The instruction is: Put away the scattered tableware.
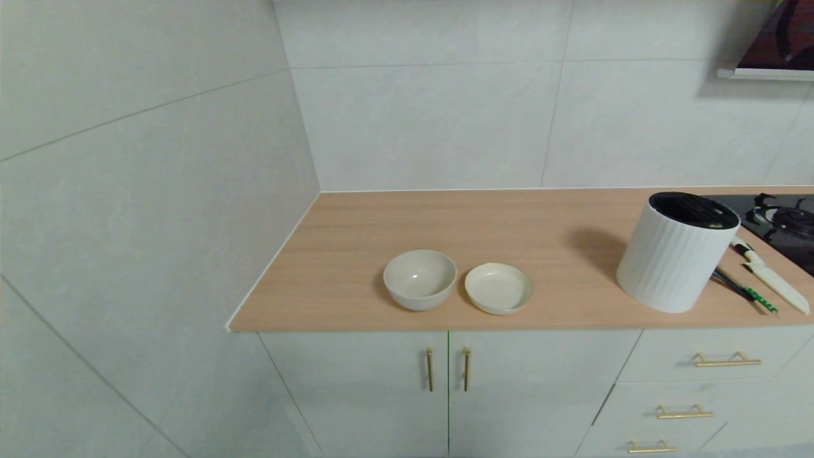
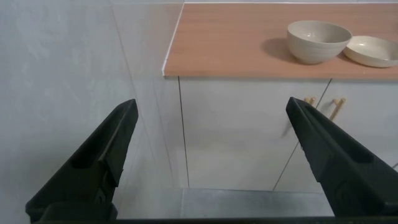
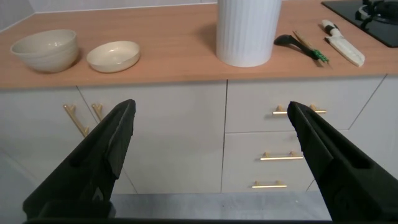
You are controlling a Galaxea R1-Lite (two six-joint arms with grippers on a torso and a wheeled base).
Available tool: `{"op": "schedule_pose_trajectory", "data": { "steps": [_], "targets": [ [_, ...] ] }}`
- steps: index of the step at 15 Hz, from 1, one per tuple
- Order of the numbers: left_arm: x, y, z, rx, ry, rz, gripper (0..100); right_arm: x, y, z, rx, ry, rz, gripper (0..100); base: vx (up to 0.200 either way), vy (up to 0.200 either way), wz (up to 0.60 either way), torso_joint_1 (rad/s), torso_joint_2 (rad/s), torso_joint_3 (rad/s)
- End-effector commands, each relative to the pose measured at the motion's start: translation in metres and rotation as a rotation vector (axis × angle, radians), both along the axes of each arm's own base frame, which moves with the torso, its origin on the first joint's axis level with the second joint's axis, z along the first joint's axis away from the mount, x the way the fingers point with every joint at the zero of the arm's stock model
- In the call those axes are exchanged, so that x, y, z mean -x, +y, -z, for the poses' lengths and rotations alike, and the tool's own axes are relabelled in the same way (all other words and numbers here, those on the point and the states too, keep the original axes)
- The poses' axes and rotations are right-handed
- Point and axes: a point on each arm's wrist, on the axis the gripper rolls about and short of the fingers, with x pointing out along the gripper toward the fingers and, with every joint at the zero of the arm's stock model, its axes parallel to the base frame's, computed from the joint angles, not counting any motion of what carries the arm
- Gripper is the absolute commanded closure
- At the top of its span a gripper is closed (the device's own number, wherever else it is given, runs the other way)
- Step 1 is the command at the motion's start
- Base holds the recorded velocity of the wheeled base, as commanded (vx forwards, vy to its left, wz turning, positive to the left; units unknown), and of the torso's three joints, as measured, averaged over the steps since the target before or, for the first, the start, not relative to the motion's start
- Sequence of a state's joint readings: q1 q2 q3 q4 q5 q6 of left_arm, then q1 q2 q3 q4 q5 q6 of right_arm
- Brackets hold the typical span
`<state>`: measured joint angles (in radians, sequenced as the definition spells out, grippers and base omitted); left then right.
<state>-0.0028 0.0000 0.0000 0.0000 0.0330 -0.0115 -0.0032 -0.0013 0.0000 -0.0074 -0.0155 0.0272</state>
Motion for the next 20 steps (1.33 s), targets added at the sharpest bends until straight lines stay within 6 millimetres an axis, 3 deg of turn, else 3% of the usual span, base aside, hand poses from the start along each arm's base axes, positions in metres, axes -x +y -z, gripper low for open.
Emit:
{"op": "schedule_pose_trajectory", "data": {
  "steps": [1,11,20],
  "targets": [
    [0.0000,0.0000,0.0000,0.001,0.000,0.000,0,-0.0001,0.0000,-0.0001,0.000,0.001,0.000,0,0.000,0.000,0.00,0.000,0.00,0.000],
    [0.0000,0.0000,0.0000,0.001,0.000,0.000,0,-0.0001,0.0000,-0.0001,-0.002,0.001,0.000,0,0.000,0.000,0.00,0.000,0.00,0.000],
    [0.0000,0.0000,0.0000,0.001,0.000,0.000,0,-0.0001,0.0000,-0.0001,-0.002,0.001,0.000,0,0.000,0.000,0.00,-0.202,0.44,0.236]
  ]
}}
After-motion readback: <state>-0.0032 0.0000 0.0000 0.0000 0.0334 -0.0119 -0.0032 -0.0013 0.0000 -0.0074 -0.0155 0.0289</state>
